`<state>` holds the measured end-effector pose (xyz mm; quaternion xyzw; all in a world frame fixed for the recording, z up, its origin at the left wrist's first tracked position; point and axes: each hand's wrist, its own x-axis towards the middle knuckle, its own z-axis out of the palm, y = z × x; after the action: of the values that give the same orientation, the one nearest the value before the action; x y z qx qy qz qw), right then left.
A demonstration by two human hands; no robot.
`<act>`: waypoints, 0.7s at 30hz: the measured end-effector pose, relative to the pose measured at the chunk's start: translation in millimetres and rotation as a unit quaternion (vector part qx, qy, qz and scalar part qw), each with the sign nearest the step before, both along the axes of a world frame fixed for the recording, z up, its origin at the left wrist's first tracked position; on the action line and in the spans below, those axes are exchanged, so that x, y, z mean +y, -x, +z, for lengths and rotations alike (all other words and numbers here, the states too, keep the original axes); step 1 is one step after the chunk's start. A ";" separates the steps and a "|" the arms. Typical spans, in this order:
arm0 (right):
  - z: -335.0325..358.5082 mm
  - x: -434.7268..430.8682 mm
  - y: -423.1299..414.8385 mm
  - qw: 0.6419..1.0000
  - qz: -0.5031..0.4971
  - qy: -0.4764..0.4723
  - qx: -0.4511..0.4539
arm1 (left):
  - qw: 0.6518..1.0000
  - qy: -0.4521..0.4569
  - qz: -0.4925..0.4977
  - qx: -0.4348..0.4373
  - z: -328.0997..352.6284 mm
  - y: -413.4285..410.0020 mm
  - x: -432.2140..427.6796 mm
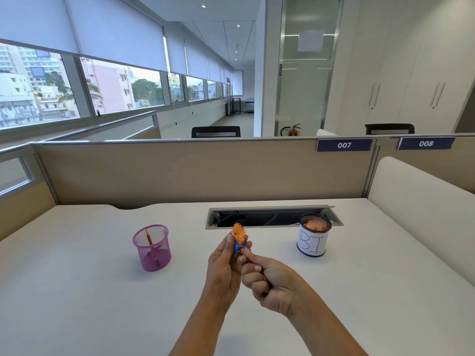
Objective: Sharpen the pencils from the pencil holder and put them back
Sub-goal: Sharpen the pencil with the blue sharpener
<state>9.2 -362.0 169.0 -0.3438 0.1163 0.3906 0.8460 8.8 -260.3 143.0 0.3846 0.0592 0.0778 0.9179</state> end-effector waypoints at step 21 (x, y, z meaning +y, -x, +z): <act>-41.8 14.2 -7.4 0.353 -0.075 0.671 -0.648 | 0.912 -0.306 0.255 0.094 -0.8 -3.2 -8.5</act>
<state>16.7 -347.7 127.2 -0.9332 -0.2189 -0.2266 0.1731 12.0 -268.7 142.2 0.6240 0.2146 0.2870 0.6944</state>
